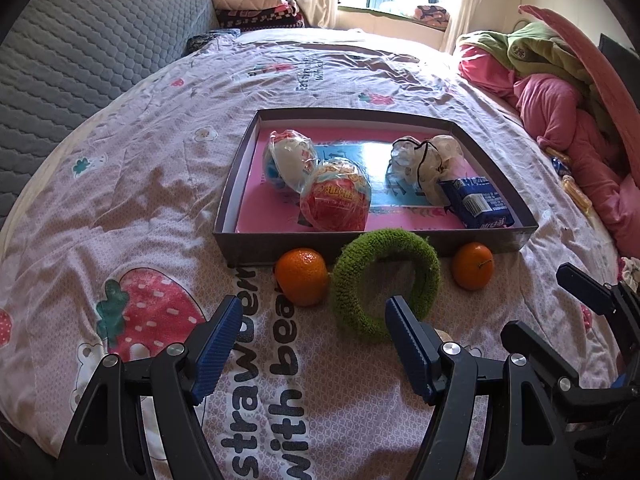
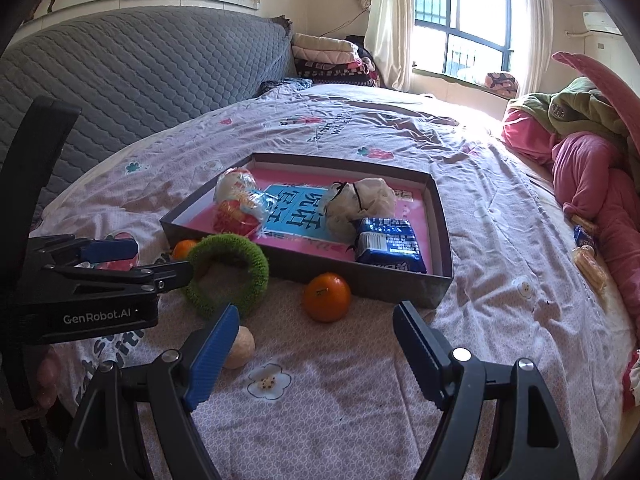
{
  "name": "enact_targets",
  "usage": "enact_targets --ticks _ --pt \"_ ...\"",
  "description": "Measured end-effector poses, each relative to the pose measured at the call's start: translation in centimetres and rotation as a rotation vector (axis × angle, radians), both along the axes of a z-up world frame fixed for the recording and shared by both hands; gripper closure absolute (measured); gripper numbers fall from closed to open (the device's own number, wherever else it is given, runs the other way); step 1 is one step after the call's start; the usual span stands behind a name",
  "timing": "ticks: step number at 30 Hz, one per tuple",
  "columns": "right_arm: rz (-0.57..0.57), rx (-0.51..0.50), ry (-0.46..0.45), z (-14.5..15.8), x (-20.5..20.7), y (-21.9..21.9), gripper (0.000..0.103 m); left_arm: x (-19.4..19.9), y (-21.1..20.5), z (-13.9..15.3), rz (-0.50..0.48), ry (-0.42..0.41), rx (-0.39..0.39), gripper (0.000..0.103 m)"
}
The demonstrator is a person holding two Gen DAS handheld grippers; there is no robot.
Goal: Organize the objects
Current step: 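Withdraw both grippers from the tray toward the walnut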
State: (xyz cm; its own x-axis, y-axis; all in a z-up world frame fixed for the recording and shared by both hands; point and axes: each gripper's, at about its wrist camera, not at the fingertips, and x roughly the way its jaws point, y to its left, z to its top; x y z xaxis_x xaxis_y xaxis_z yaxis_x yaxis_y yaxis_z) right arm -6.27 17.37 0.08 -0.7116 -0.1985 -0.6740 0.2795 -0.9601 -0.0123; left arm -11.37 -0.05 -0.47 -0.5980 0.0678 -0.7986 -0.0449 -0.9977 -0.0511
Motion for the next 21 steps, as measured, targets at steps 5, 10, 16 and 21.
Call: enact_targets --ticks 5,10,16,21 --pt "0.018 0.017 -0.025 -0.8 0.5 -0.8 0.024 0.3 -0.2 -0.4 0.001 -0.020 0.008 0.028" --pt "0.039 0.028 -0.037 -1.4 1.1 -1.5 0.024 0.6 -0.3 -0.5 -0.008 -0.023 0.009 0.028" --pt "0.067 0.045 -0.052 -2.1 1.4 -2.5 0.024 0.4 -0.2 -0.5 -0.016 -0.009 0.005 0.028" --pt "0.071 0.050 -0.061 -2.5 1.1 -2.7 0.024 -0.5 0.0 -0.4 -0.024 0.011 -0.008 0.028"
